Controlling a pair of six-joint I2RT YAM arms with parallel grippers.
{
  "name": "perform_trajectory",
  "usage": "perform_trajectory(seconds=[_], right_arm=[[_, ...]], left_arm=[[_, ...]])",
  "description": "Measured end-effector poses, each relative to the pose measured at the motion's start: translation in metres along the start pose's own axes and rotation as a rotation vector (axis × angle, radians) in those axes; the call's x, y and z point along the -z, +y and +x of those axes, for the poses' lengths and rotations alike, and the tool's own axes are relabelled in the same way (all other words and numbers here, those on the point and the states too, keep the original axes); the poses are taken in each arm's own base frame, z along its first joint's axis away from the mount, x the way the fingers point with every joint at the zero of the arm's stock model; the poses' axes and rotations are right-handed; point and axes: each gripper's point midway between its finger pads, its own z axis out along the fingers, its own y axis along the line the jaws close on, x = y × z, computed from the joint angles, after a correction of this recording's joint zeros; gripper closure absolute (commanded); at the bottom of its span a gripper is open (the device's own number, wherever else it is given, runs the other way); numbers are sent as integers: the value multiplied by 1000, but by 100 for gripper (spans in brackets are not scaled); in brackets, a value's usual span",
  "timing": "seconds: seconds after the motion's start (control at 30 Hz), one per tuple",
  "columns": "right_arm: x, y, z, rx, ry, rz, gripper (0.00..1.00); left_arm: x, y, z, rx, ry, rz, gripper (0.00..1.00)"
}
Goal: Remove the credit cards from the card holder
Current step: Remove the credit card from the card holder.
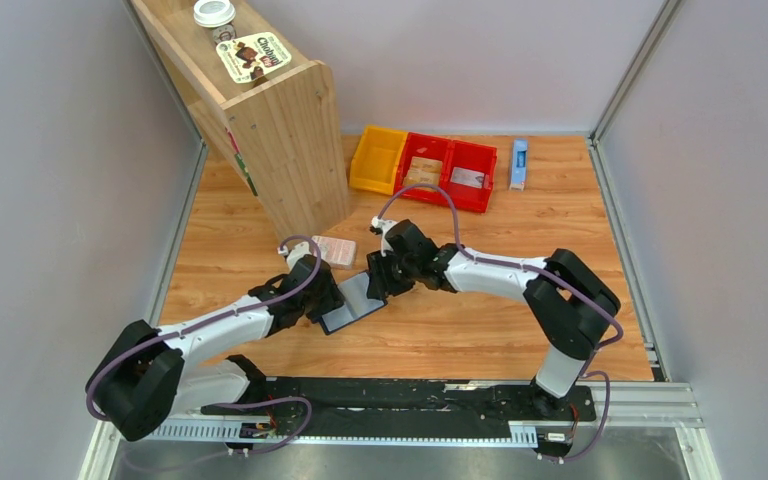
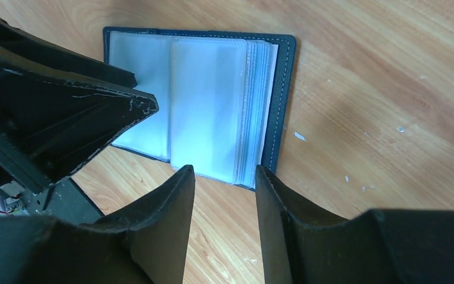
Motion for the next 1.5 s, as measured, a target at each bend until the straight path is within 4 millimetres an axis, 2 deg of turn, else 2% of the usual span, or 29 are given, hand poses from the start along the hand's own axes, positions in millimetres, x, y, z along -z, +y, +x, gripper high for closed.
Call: perform_trajectory(seconds=[0.1, 0.37, 0.83, 1.17, 1.3, 1.5], right_arm=[[-6, 0, 5, 5, 22, -1, 56], [-13, 16, 1, 33, 29, -39, 57], [-25, 11, 13, 41, 75, -17, 59], [-25, 30, 16, 38, 104, -117, 60], [-26, 32, 16, 35, 110, -129, 60], [-27, 30, 15, 35, 100, -108, 58]], left_arm=[[0, 0, 0, 13, 0, -4, 48], [-2, 0, 0, 33, -3, -9, 50], [-4, -1, 0, 52, -10, 3, 51], [-4, -3, 0, 74, -27, 31, 50], [1, -1, 0, 92, -44, 62, 47], [23, 6, -5, 112, -89, 92, 46]])
